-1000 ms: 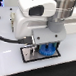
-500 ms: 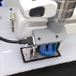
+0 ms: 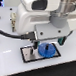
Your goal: Insert the blue gear onto the right peg, followed by the red gear
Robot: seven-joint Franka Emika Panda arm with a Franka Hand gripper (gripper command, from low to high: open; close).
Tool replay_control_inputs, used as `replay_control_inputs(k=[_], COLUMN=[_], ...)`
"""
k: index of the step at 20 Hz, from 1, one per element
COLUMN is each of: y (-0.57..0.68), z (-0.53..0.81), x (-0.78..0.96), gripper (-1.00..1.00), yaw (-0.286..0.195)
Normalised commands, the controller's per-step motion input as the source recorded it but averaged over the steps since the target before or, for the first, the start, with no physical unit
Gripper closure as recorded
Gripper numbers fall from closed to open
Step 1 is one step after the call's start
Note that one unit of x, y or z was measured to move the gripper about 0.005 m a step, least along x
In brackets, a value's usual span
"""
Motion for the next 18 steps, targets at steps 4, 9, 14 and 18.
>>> replay_control_inputs(k=[4, 9, 14, 18], y=[0.16, 0.19, 0.07, 0.01], z=[0.22, 0.09, 0.0, -0.13], x=[-0.61, -0.75, -0.75, -0.69], gripper=[-1.0, -1.0, -1.0, -1.0], yaw=[0.0, 0.0, 0.0, 0.0])
